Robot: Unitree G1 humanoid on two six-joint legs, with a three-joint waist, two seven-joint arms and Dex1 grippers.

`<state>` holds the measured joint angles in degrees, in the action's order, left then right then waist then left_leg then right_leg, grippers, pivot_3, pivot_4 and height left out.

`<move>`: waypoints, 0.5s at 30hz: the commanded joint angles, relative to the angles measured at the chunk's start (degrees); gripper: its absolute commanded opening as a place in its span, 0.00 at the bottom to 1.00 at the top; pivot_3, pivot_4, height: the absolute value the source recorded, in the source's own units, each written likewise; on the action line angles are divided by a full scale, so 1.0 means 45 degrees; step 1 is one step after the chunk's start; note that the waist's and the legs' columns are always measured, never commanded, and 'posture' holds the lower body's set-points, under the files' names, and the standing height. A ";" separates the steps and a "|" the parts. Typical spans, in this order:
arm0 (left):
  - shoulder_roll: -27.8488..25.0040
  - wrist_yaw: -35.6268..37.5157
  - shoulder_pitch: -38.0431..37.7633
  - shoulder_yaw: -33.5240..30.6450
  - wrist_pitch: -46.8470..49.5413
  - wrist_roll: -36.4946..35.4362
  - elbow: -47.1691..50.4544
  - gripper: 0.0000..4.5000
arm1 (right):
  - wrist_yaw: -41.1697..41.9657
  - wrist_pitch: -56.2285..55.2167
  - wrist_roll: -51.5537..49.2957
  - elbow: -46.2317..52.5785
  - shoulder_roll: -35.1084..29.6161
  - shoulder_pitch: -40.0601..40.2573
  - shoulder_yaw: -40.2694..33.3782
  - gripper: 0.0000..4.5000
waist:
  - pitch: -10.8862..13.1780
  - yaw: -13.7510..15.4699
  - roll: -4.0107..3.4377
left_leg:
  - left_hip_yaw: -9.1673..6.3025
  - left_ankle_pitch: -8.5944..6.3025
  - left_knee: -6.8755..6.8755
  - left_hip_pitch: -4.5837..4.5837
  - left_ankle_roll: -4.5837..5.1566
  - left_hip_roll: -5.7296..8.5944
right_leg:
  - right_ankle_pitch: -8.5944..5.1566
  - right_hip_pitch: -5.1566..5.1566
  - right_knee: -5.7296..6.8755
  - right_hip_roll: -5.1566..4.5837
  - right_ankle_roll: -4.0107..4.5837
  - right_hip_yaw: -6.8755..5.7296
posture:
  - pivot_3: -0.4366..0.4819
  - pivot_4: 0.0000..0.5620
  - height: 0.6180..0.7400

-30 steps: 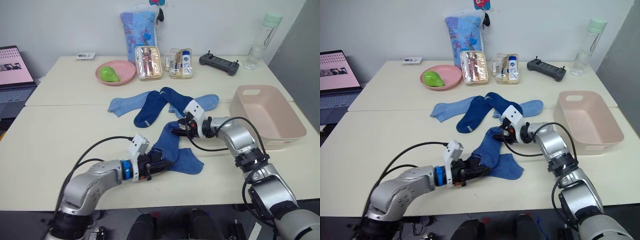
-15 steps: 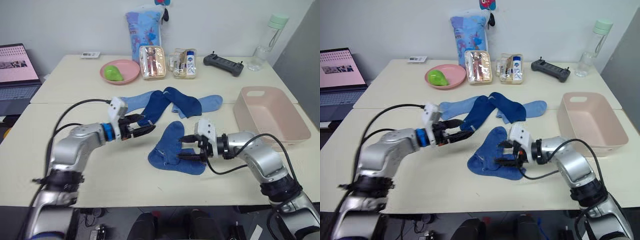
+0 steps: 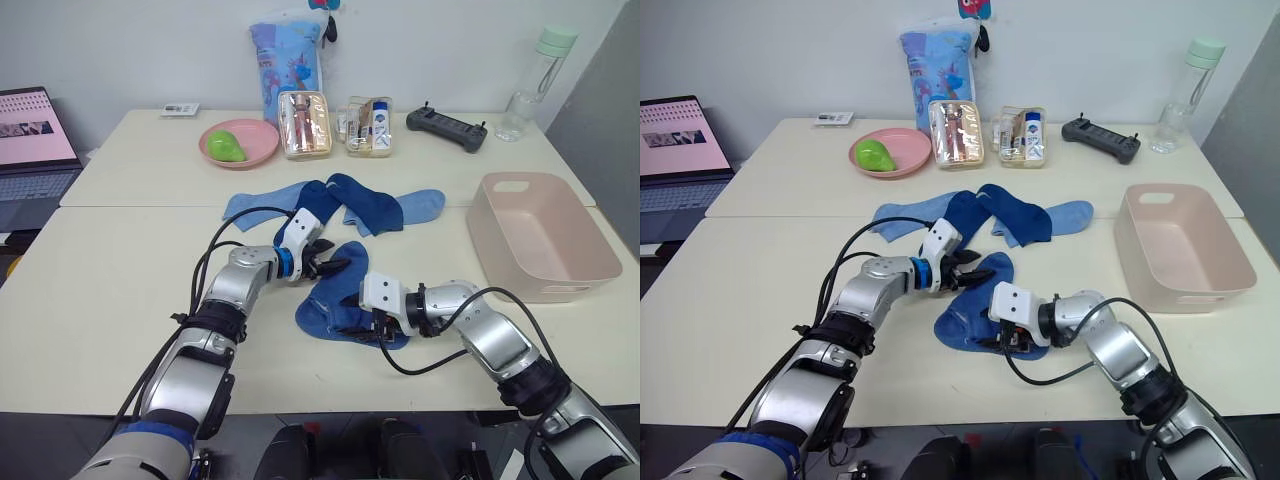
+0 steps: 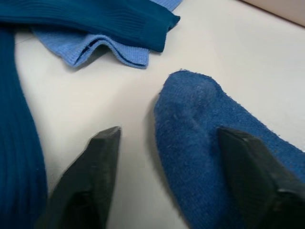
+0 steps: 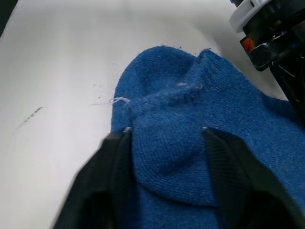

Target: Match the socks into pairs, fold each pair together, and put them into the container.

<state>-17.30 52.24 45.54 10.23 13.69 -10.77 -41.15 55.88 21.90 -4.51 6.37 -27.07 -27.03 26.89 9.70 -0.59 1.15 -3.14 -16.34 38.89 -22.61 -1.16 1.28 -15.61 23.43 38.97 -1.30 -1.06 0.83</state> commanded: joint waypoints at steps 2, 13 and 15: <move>-0.0043 0.0337 0.0117 -0.0286 -0.0152 0.0117 0.0223 0.35 | 0.0120 -0.0381 -0.0059 0.0195 -0.0102 -0.0181 -0.0458 0.18 | 0.0000 0.0001 0.0000 | 0.0000 0.0000 0.0000 0.0000 0.0000 0.0000 | 0.0000 0.0000 -0.0001 0.0000 0.0000 0.0000 | 0.48 0.27 1.00; -0.0843 -0.0281 -0.1869 -0.1838 0.2958 -0.1210 0.4730 0.00 | 0.0442 -0.1822 0.0043 -0.0051 -0.1257 -0.0561 -0.1673 0.00 | 0.0000 -0.0053 0.0000 | -0.0004 -0.0001 0.0000 0.0001 0.0001 -0.0002 | 0.0000 0.0001 0.0000 -0.0001 0.0000 0.0010 | 0.48 0.27 1.00; -0.1106 -0.0530 -0.2548 -0.1939 0.3661 -0.1373 0.6139 0.00 | 0.0700 -0.2740 0.0443 -0.0430 -0.1709 -0.0822 -0.1599 0.00 | 0.0000 -0.0097 0.0000 | -0.0005 0.0000 0.0000 0.0003 0.0000 -0.0004 | 0.0000 0.0000 0.0001 0.0000 0.0000 0.0011 | 0.48 0.27 1.00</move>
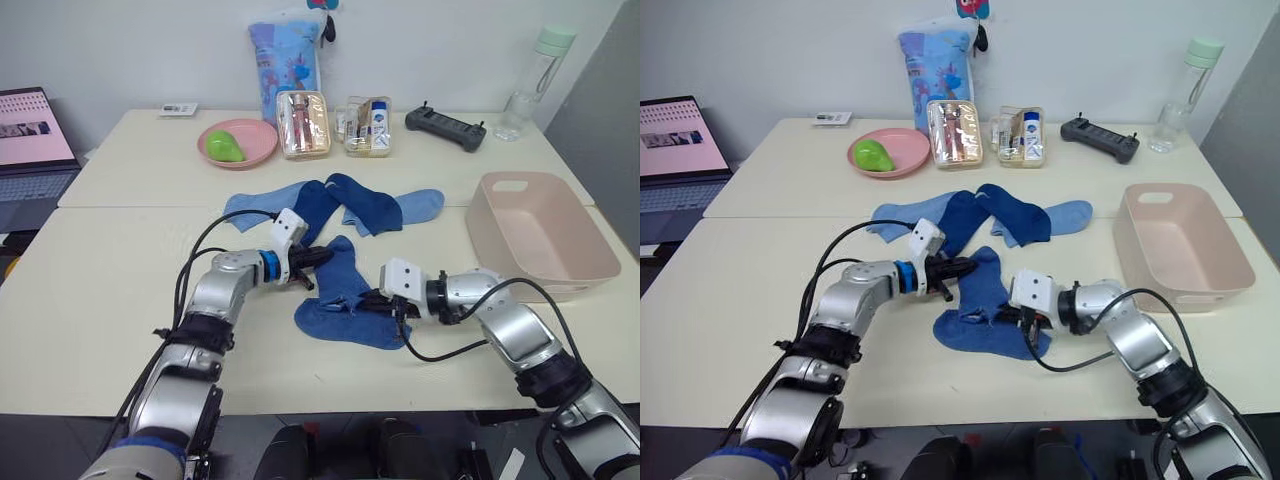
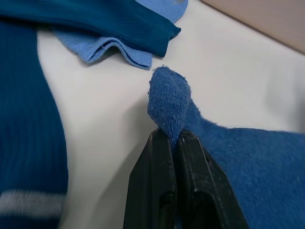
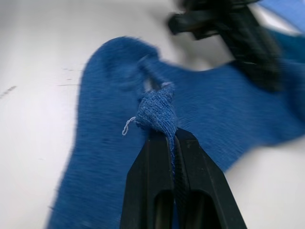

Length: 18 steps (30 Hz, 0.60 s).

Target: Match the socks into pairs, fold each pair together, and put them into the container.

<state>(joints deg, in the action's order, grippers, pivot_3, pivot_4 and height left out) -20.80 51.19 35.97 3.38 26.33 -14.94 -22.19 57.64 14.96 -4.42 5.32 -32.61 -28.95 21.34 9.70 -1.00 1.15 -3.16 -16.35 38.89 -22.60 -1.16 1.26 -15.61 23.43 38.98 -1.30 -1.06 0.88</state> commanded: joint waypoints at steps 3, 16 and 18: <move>-0.0149 -0.1113 -0.1828 -0.0975 0.2576 -0.1548 0.4778 0.00 | 0.0927 -0.2491 0.0470 -0.1627 -0.0849 -0.0955 -0.0412 0.00 | 0.0000 -0.0011 0.0000 | -0.0002 0.0000 0.0000 0.0002 0.0000 -0.0001 | 0.0000 -0.0005 -0.0001 0.0000 0.0000 -0.0004 | 0.48 0.27 1.00; 0.1182 -0.5089 -0.5059 -0.2073 0.2902 -0.1638 0.7604 0.31 | 0.2137 -0.5268 0.0246 -0.4227 -0.1457 -0.1204 -0.1191 0.47 | 0.0000 0.0027 0.0001 | 0.0006 -0.0001 0.0000 0.0023 0.0000 -0.0004 | 0.0001 -0.0030 -0.0004 -0.0010 0.0001 0.0002 | 0.48 0.27 1.00; 0.0760 -0.4930 -0.5393 -0.2361 0.2956 -0.1852 0.7961 0.45 | 0.2047 -0.5044 0.0059 -0.3849 -0.1685 -0.1091 -0.1462 0.63 | 0.0000 0.0024 0.0001 | 0.0009 -0.0001 -0.0003 0.0025 -0.0001 -0.0005 | 0.0001 -0.0030 -0.0005 -0.0010 0.0001 0.0004 | 0.48 0.27 1.00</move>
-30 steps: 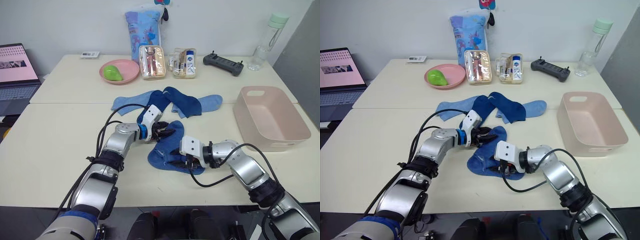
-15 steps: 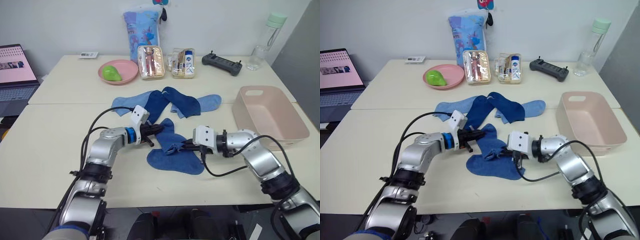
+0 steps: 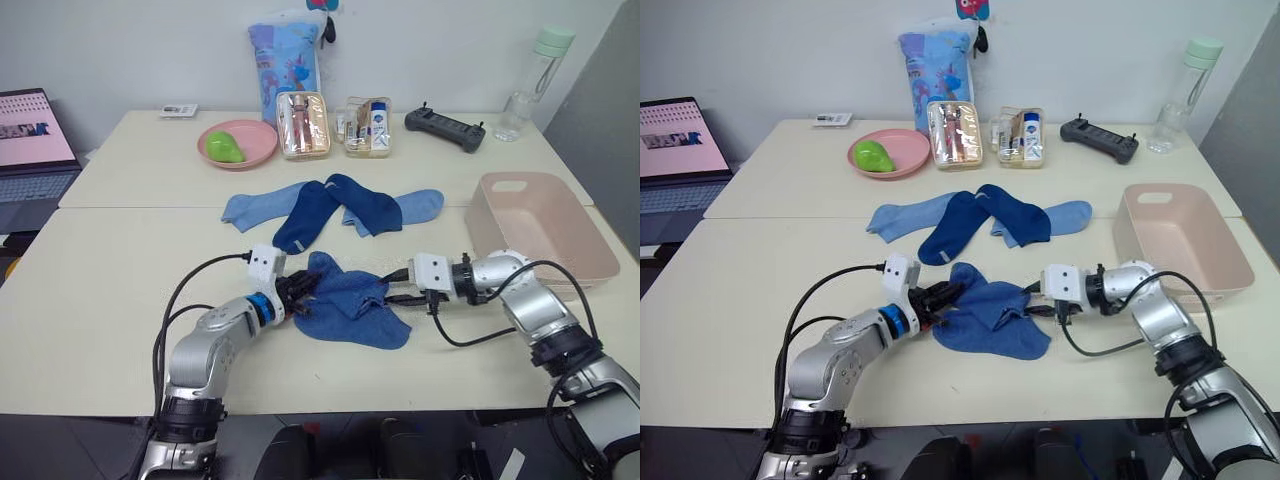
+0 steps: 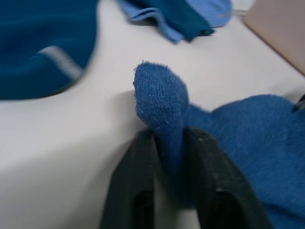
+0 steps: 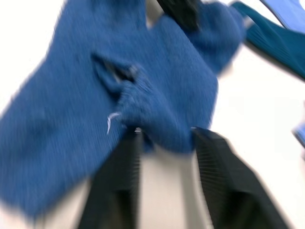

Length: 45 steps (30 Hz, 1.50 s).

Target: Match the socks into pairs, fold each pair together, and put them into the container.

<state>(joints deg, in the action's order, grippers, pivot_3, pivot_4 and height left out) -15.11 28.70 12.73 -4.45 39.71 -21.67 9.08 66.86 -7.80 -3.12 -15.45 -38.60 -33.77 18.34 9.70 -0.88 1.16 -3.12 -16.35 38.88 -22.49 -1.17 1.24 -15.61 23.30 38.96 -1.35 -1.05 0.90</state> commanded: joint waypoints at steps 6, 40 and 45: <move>-0.3448 0.2666 -0.0396 -0.1132 -0.1957 -0.0204 0.0560 0.91 | -0.0513 0.2867 -0.1152 0.4370 -0.0028 0.1185 -0.1038 1.00 | 0.0000 -0.0016 -0.0001 | -0.0010 0.0000 -0.0007 0.0002 -0.0001 -0.0013 | 0.0000 -0.0001 0.0004 0.0004 0.0001 -0.0011 | 0.48 0.27 1.00; -0.3656 0.3888 0.6099 0.4976 -1.9081 0.7769 -1.2773 0.04 | -0.2736 0.2347 0.1632 0.4432 0.1584 0.1345 0.0392 0.00 | -0.0032 0.0260 -0.0015 | 0.0025 -0.0003 0.0001 0.0026 0.0013 0.0019 | 0.0001 -0.0021 0.0008 0.0011 -0.0003 -0.0043 | 0.48 0.27 1.00; -0.3597 0.5341 0.5809 0.4366 -1.7634 0.6059 -1.1759 0.00 | -0.2691 0.2800 0.1016 0.4011 0.1837 0.0963 -0.0141 0.00 | -0.0032 0.0154 -0.0015 | 0.0029 -0.0003 0.0001 0.0024 0.0013 0.0011 | 0.0001 -0.0012 0.0007 0.0016 -0.0003 -0.0040 | 0.48 0.27 1.00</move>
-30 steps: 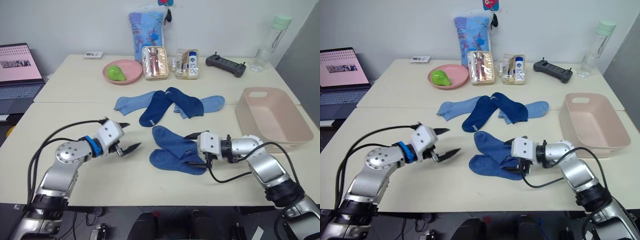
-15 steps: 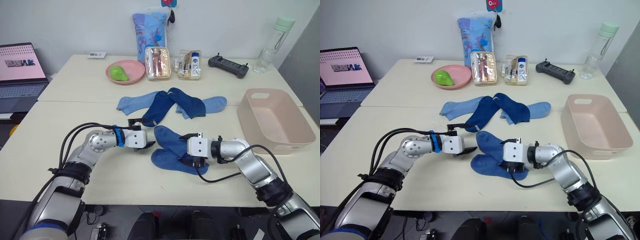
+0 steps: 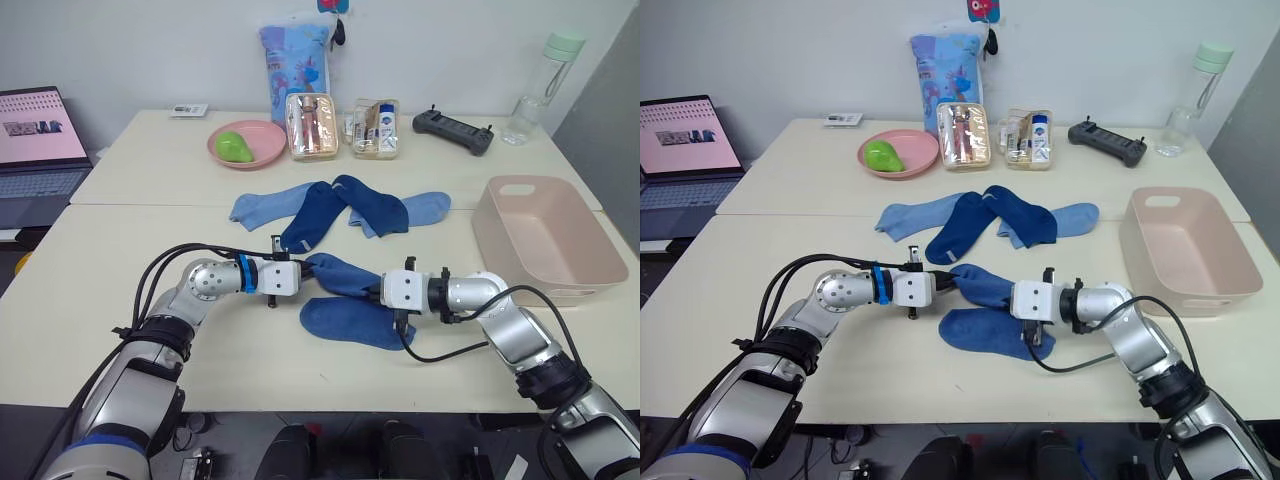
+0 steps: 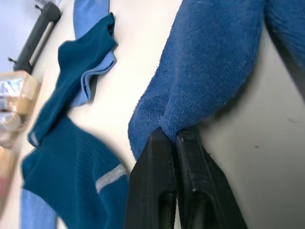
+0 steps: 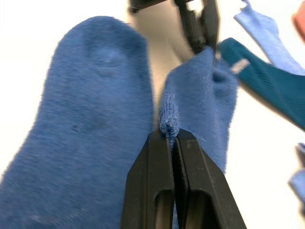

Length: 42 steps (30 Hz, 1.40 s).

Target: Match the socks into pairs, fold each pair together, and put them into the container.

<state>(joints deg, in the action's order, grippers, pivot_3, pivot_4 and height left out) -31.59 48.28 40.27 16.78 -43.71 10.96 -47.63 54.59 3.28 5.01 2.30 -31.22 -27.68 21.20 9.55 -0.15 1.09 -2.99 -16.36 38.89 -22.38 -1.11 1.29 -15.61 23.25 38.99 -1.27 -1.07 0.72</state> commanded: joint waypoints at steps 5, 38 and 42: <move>-0.0609 0.3230 -0.0970 -0.1242 0.4786 -0.4057 0.4423 0.00 | 0.0717 0.1777 -0.2659 0.0018 0.0443 -0.1077 -0.1796 0.00 | 0.0007 -0.0088 0.0002 | -0.0011 0.0001 0.0000 -0.0018 -0.0001 -0.0010 | 0.0001 0.0013 0.0002 0.0002 0.0001 0.0020 | 0.48 0.27 1.00; -0.4501 0.6095 -0.4385 -0.0436 1.6117 -0.7564 1.3073 0.30 | 0.0955 1.0299 -0.9436 0.5849 -0.2371 0.2126 -0.3072 0.00 | 0.0019 -0.0292 -0.0001 | -0.0047 -0.0001 -0.0009 -0.0024 0.0001 -0.0017 | -0.0009 -0.0002 -0.0011 0.0006 -0.0003 0.0027 | 0.48 0.27 1.00; -0.3834 0.5363 -0.4402 -0.0980 1.4593 -0.6934 1.2765 0.44 | 0.0718 1.0281 -0.9458 0.5843 -0.2318 0.2115 -0.2978 0.00 | 0.0019 -0.0281 0.0000 | -0.0047 -0.0001 -0.0010 -0.0023 0.0001 -0.0018 | -0.0009 0.0000 -0.0011 0.0005 -0.0003 0.0028 | 0.48 0.27 1.00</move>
<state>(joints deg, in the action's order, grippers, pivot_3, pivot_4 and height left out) -49.72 73.75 20.31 14.47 24.77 -20.88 9.18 58.33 50.41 -37.12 27.20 -41.83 -18.15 8.14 9.64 -1.41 1.08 -3.20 -16.37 38.85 -22.50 -1.10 1.21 -15.65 23.25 38.94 -1.26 -1.08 0.84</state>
